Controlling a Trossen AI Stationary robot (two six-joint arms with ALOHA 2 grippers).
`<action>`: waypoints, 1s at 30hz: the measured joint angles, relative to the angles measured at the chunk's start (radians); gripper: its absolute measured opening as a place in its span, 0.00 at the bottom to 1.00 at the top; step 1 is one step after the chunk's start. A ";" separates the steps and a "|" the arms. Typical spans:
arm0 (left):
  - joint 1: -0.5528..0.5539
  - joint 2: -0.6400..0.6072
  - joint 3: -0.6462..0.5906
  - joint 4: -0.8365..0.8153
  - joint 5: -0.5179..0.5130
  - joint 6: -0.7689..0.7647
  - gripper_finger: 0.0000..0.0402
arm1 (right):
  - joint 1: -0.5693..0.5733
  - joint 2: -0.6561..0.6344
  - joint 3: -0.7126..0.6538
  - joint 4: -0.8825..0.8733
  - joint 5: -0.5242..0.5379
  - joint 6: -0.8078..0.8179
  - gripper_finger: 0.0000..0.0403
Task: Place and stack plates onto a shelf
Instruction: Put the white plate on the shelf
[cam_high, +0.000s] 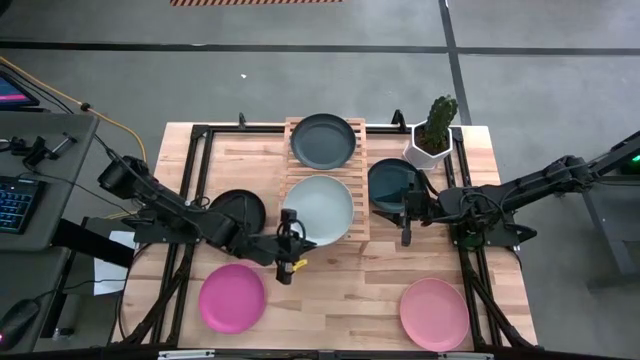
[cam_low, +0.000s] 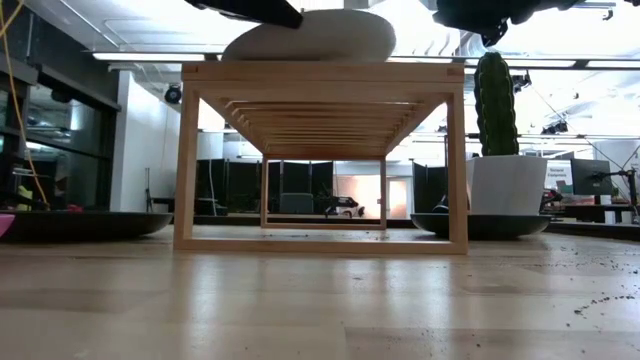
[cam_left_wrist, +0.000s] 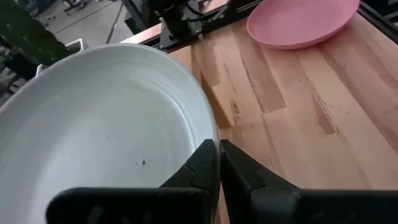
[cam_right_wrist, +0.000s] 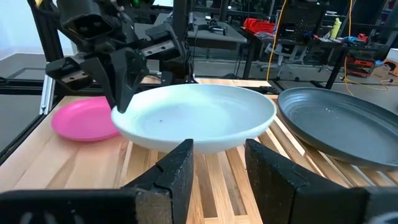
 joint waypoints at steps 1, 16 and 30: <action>0.001 0.000 0.000 0.000 0.001 -0.002 0.04 | 0.000 0.000 0.000 0.000 0.000 0.000 0.34; -0.004 0.000 0.000 0.040 -0.037 0.010 0.14 | 0.000 0.000 0.000 0.001 0.000 0.000 0.34; -0.159 -0.074 -0.001 0.100 -0.546 0.096 0.28 | 0.000 0.000 0.000 -0.003 0.000 0.000 0.34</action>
